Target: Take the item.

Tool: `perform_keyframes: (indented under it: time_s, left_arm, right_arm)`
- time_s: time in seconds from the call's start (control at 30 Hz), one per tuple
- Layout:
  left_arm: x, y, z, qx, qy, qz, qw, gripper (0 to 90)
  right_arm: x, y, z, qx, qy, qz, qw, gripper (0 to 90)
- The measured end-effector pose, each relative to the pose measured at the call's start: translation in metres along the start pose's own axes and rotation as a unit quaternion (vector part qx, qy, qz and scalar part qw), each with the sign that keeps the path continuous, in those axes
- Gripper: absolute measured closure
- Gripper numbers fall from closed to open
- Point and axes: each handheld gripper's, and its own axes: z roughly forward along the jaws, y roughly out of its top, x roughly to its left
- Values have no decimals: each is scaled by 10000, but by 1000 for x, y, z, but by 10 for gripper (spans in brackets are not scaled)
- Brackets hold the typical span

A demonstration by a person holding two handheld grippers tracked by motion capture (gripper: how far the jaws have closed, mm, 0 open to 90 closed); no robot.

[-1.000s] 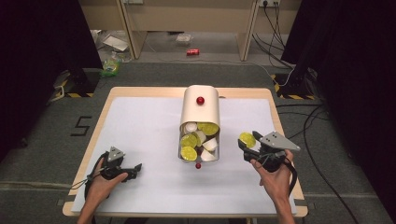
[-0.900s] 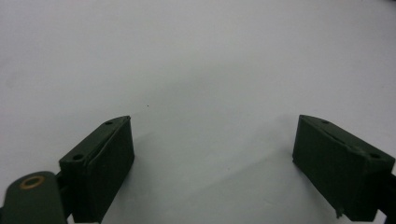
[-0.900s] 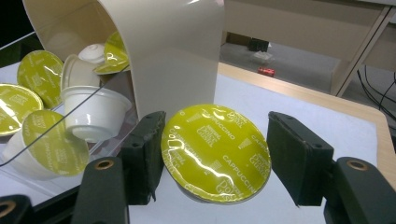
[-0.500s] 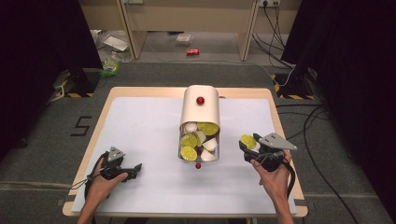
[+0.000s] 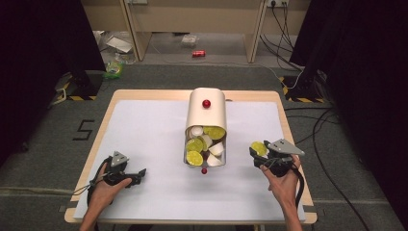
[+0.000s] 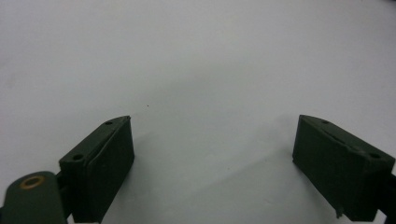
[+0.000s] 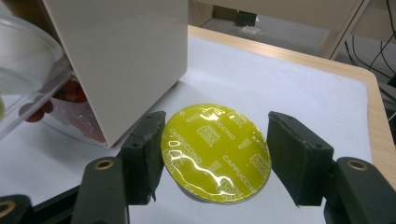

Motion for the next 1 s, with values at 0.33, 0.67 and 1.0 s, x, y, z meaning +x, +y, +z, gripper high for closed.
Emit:
perform_keyframes:
  time_s: [0.33,0.67,1.0]
  left_arm:
    - [0,0,0,-2,3,-2,10000,118]
    - [0,0,0,0,2,1,10000,118]
    - [0,0,0,-1,2,0,10000,118]
  right_arm:
    - [0,-8,9,140,-35,-17,9999,395]
    - [0,-16,17,304,-38,-42,9995,395]
    - [2,-21,25,446,-28,-93,9990,394]
